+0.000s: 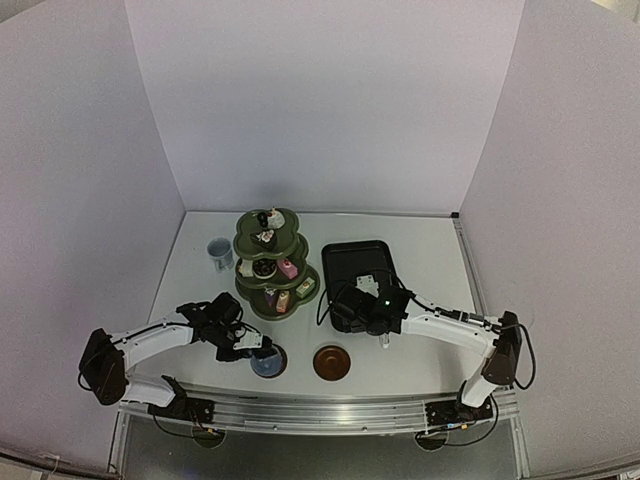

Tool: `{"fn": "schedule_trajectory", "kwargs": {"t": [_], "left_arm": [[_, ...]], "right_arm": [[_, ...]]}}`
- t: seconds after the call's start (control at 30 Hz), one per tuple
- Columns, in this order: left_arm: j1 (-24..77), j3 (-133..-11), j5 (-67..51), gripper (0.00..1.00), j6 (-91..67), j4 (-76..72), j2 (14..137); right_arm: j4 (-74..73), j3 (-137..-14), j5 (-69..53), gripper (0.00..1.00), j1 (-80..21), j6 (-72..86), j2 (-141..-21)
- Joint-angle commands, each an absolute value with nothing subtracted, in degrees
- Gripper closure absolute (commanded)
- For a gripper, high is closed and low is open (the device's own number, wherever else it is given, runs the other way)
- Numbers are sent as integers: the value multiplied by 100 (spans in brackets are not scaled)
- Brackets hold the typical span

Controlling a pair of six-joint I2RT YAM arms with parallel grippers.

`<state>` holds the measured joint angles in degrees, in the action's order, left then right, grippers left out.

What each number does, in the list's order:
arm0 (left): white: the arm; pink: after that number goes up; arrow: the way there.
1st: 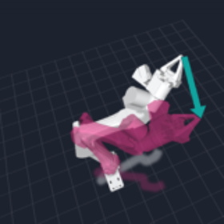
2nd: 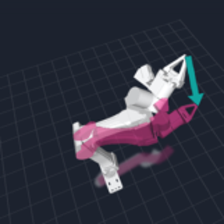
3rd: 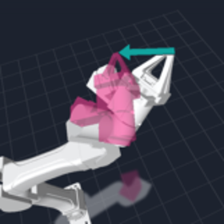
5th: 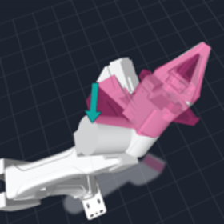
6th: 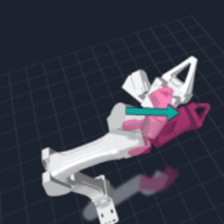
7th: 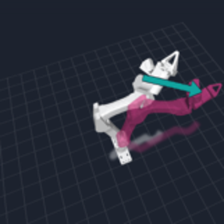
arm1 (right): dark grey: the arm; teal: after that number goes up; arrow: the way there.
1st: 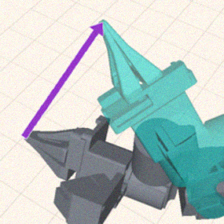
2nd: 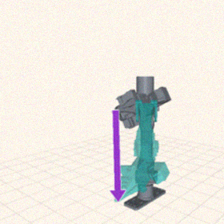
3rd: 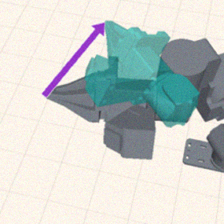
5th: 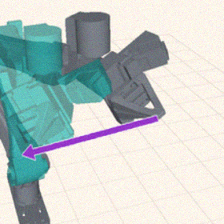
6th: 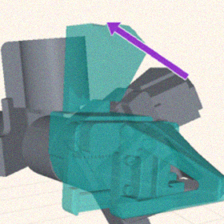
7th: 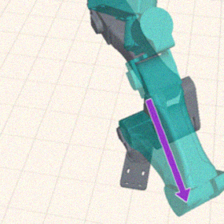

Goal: Serve the afternoon tea

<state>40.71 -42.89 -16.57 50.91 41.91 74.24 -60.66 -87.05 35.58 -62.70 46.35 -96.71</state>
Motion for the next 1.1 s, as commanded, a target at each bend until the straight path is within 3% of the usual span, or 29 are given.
{"fn": "schedule_trajectory", "kwargs": {"t": [0.0, 0.67, 0.7, 0.73, 0.8, 0.87, 0.97, 1.07], "left_arm": [[4070, -4200, -1630, 100, 5354, 3908, 7409], [4069, -4123, -1535, 100, 5471, 3853, 7475], [4069, -4151, -1512, 97, 5481, 3920, 7486], [4069, -4192, -1493, 87, 5485, 3996, 7501], [4069, -4284, -1469, 54, 5474, 4153, 7523], [4057, -4330, -1465, 33, 5479, 4200, 7471], [4002, -4433, -1461, 17, 5478, 4202, 7365], [3853, -4798, -1575, 14, 5457, 4445, 7251]], "right_arm": [[-6127, -8772, 3678, 6, -6261, 4660, -9474], [-6124, -8767, 3637, 6, -6263, 4674, -9508], [-6126, -8775, 3632, 6, -6264, 4669, -9519], [-6126, -8783, 3621, 6, -6260, 4658, -9530], [-6126, -8811, 3600, 6, -6264, 4638, -9565], [-6126, -8842, 3585, 6, -6261, 4615, -9599], [-6126, -8882, 3572, 6, -6258, 4596, -9646], [-6126, -8918, 3538, 6, -6259, 4574, -9707]]}}
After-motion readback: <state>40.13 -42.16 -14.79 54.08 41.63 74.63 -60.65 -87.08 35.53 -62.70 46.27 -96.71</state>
